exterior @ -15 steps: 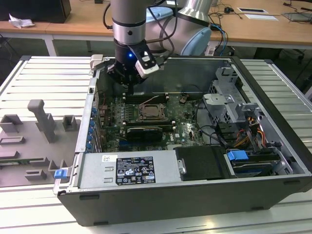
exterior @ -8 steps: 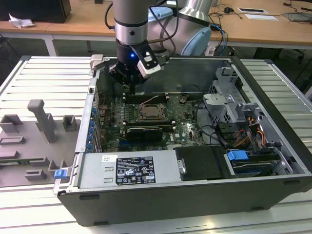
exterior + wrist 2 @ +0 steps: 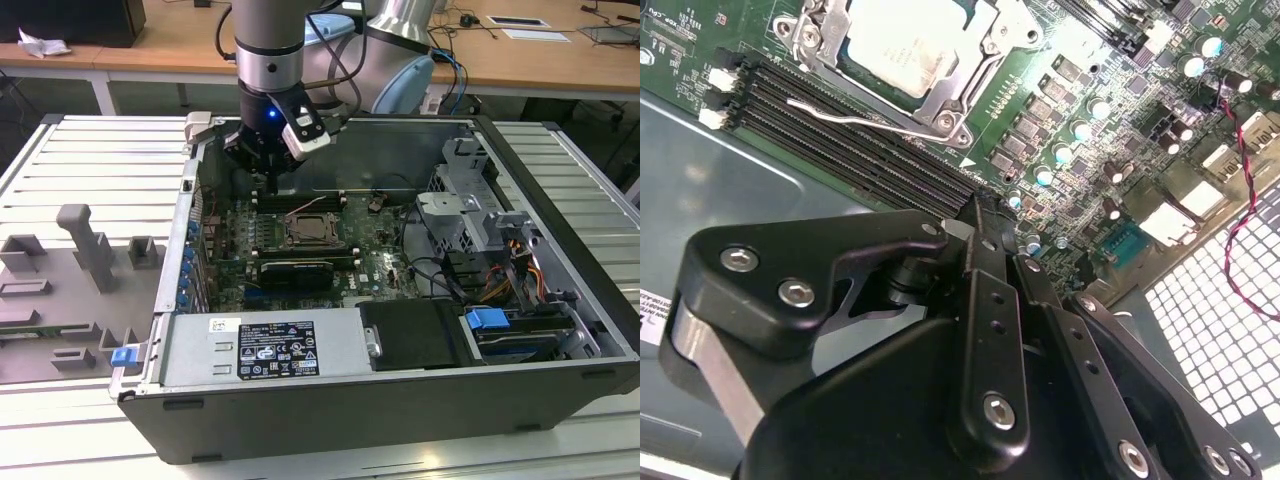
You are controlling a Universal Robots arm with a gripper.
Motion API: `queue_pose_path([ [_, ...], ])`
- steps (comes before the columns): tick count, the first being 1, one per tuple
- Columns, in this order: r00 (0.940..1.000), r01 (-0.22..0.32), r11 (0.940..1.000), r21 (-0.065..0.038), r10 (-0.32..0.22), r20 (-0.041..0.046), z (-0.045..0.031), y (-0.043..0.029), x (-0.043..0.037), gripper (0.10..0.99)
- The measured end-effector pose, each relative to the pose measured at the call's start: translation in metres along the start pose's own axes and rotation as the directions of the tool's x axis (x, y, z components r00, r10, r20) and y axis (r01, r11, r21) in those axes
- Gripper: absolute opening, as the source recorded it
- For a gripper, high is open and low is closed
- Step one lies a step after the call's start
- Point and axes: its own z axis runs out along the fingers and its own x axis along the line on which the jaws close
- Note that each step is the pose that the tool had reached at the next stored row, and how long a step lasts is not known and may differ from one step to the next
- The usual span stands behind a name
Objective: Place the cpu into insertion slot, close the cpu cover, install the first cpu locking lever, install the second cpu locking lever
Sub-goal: 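Install the first cpu locking lever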
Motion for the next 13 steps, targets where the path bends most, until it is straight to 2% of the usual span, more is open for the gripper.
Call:
queue_pose_path([
  [13,1.0,0.0,1.0,0.0,0.0,0.0,0.0001,-0.0001,-0.0015,0.106],
])
